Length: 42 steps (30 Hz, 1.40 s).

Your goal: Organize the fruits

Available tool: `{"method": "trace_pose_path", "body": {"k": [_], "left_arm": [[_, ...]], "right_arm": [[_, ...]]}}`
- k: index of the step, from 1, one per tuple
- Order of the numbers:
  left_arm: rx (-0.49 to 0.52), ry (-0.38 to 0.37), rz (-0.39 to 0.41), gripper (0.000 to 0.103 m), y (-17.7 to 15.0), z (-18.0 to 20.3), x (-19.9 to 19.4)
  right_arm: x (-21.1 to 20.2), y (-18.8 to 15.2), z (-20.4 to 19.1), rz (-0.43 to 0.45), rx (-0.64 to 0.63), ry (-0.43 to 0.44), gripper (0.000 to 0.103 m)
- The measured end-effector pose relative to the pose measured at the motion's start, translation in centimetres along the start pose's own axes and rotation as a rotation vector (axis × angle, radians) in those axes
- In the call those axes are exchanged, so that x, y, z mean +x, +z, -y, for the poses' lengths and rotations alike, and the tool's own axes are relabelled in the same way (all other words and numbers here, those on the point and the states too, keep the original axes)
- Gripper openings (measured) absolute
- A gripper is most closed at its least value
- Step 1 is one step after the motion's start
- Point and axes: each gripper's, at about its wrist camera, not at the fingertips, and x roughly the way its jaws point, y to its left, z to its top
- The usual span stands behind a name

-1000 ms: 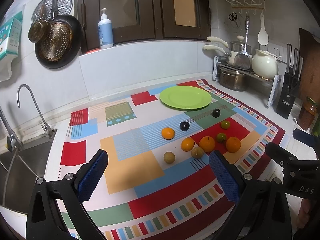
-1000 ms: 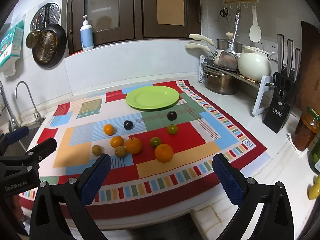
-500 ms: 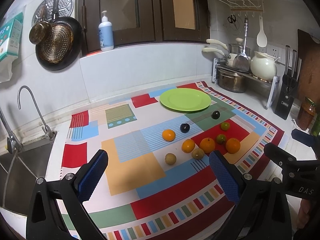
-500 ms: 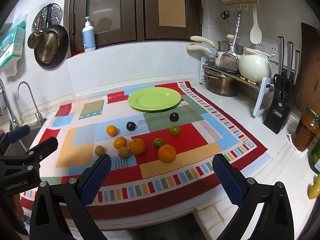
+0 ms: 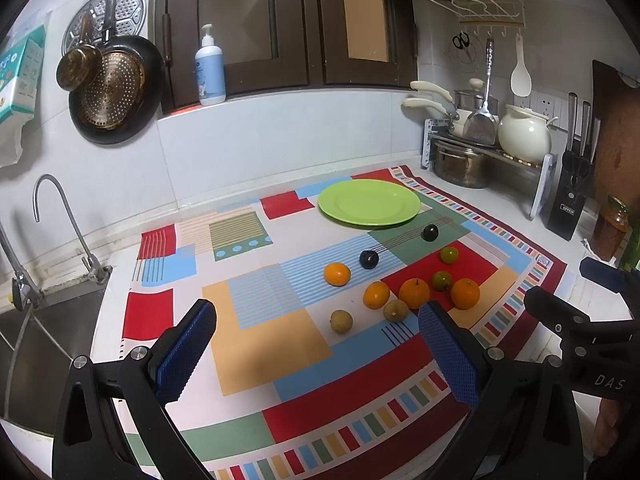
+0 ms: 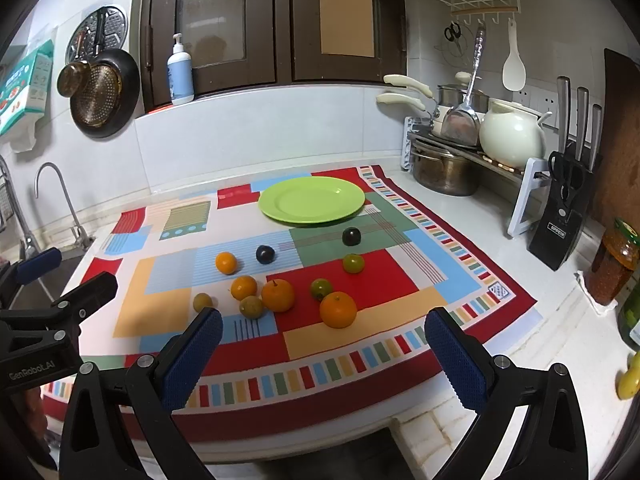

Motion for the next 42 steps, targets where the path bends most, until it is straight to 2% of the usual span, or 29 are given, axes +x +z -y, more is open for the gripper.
{"method": "trace_pose_path", "body": {"k": [24, 36, 42], "left_arm": [[0.004, -0.009, -0.002, 0.103, 0.3, -0.1, 0.3], [0.039, -0.034, -0.028, 0.103, 0.5, -1.3, 2.9], [0.094, -0.08, -0.049, 0.096, 0.3, -1.8, 4.9]], "right_arm": [[0.5, 0.4, -0.8, 0.002, -0.008, 0.008, 0.102], [2.5, 0.7, -1.8, -0.023, -0.022, 0.041, 0.101], [4.3, 0.8, -2.7, -0.058, -0.034, 0.07, 0.097]]}}
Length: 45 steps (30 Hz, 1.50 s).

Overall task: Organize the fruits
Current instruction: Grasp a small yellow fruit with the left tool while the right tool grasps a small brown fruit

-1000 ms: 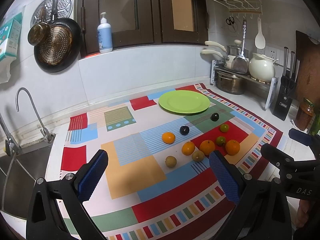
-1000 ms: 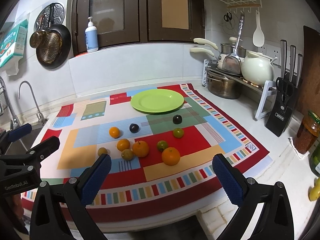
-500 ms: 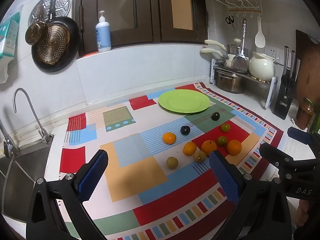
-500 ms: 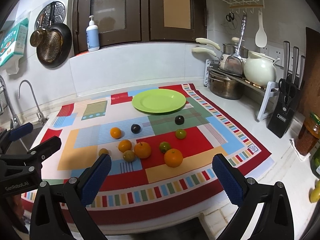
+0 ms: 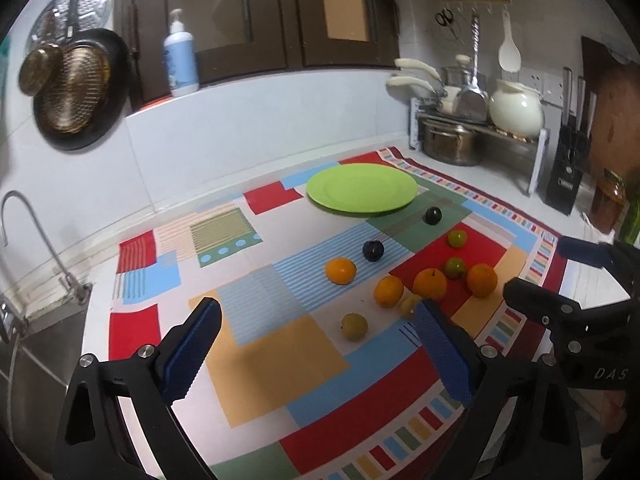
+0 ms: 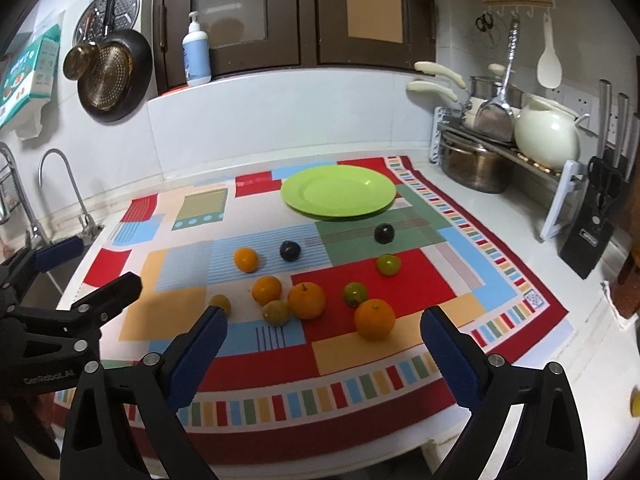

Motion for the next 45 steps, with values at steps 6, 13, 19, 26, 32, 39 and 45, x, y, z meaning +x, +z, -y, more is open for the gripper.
{"method": "trace_pose_path", "body": {"k": [6, 13, 19, 26, 32, 39, 45], "left_arm": [[0.064, -0.096, -0.036, 0.084, -0.3, -0.4, 2.3], [0.121, -0.19, -0.097, 0.066, -0.6, -0.4, 5.3], [0.153, -0.271, -0.174, 0.054, -1.2, -0.3, 7.9], [0.174, -0.318, -0.222, 0.046, -1.7, -0.2, 10.0], [0.193, -0.335, -0.245, 0.039, -2.0, 0.0, 11.4], [0.177, -0.362, -0.274, 0.035, -2.0, 0.0, 12.7], [0.149, -0.376, -0.289, 0.028, -2.1, -0.2, 13.3]], "right_arm": [[2.5, 0.1, -0.8, -0.062, -0.005, 0.049, 0.084], [5.9, -0.1, -1.3, -0.149, 0.013, 0.089, 0.067], [8.8, -0.5, -1.8, -0.24, 0.022, 0.141, 0.054], [11.3, -1.1, -2.0, -0.322, 0.027, 0.179, 0.043], [12.7, -1.2, -2.2, -0.356, 0.028, 0.197, 0.038], [13.5, -1.1, -2.4, -0.357, 0.011, 0.193, 0.036], [14.0, -0.9, -2.7, -0.349, -0.009, 0.188, 0.036]]}}
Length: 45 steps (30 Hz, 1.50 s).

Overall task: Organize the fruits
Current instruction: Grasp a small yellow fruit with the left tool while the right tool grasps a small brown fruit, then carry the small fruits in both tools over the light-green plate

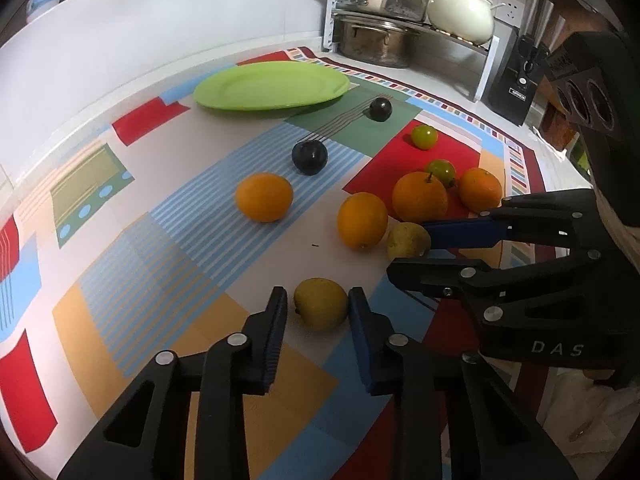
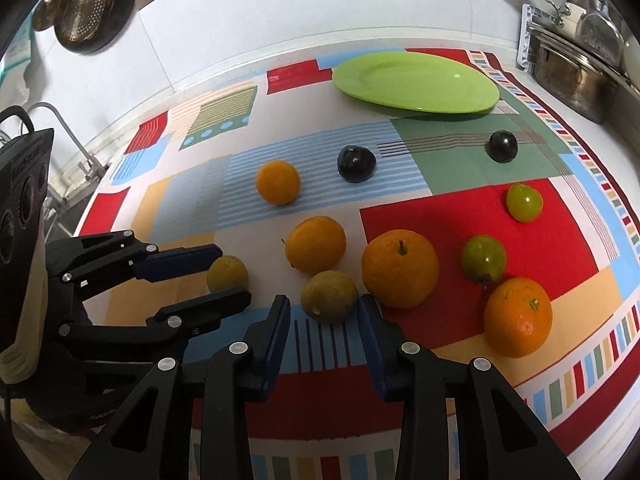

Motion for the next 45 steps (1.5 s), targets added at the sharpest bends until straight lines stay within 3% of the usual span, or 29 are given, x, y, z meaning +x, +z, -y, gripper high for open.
{"method": "trace_pose_path", "body": {"k": [9, 21, 37, 45], "left_arm": [[-0.055, 0.03, 0.021, 0.028, 0.4, -0.3, -0.9], [-0.087, 0.124, 0.117, 0.028, 2.6, 0.7, -3.9], [-0.03, 0.166, 0.248, 0.028, 10.4, 0.7, -4.7], [-0.009, 0.157, 0.256, 0.028, 15.2, -0.7, -3.0]], "right_arm": [[0.1, 0.1, 0.2, 0.003, -0.003, 0.0, 0.031], [-3.2, 0.9, 0.2, 0.108, -0.044, 0.013, 0.031], [-6.0, 6.7, 3.3, 0.225, -0.018, 0.028, 0.031], [-5.7, 11.1, 5.6, 0.258, -0.032, -0.019, 0.031]]}}
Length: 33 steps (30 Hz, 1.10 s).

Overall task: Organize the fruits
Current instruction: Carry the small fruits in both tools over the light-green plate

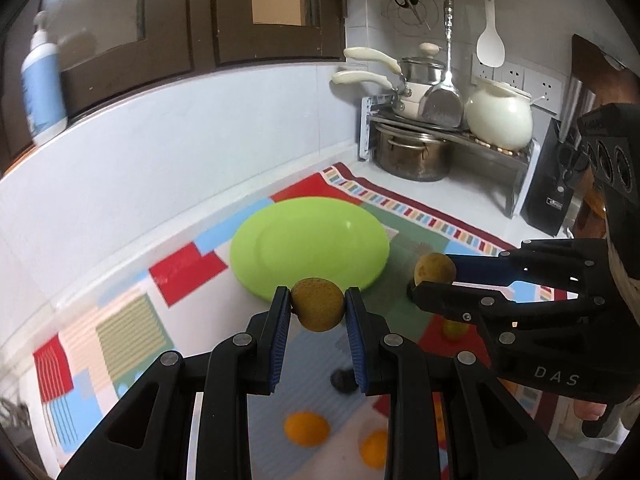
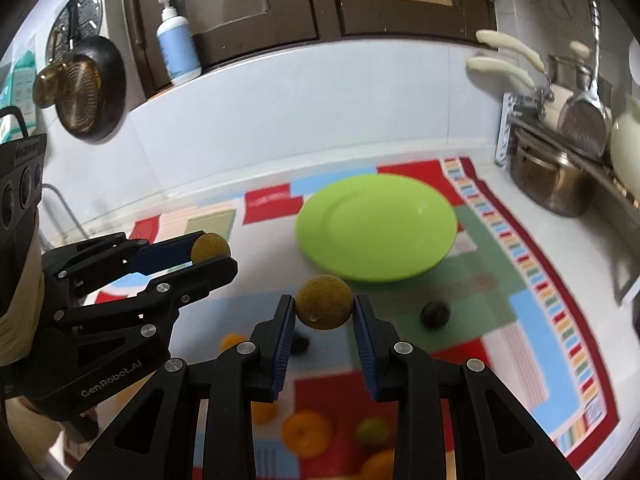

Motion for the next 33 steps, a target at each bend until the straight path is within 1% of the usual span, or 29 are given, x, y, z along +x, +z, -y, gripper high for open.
{"method": "trace_pose_path", "body": {"k": [7, 14, 18, 24, 28, 33], "left_arm": [[-0.017, -0.008, -0.047, 0.028, 2.3, -1.4, 3.5], [-0.047, -0.021, -0.13, 0.028, 3.0, -2.8, 7.7], [-0.055, -0.032, -0.182, 0.028, 2.9, -3.4, 10.3], [-0.054, -0.056, -0.221, 0.028, 2.3, -4.1, 13.2], [-0.054, -0.062, -0.237, 0.028, 2.1, -4.4, 14.4], [-0.051, -0.06, -0.244, 0.028, 2.0, -4.4, 14.9]], "right_arm": [[2.6, 2.9, 2.0, -0.021, 0.005, -0.014, 0.031], [6.7, 4.4, 3.5, -0.097, 0.011, -0.011, 0.031], [8.7, 4.8, 4.3, -0.136, 0.022, -0.01, 0.031], [11.5, 4.8, 5.5, -0.195, 0.038, -0.003, 0.031], [13.0, 4.7, 6.0, -0.223, 0.043, -0.003, 0.031], [14.2, 4.6, 6.3, -0.244, 0.053, 0.005, 0.031]]}}
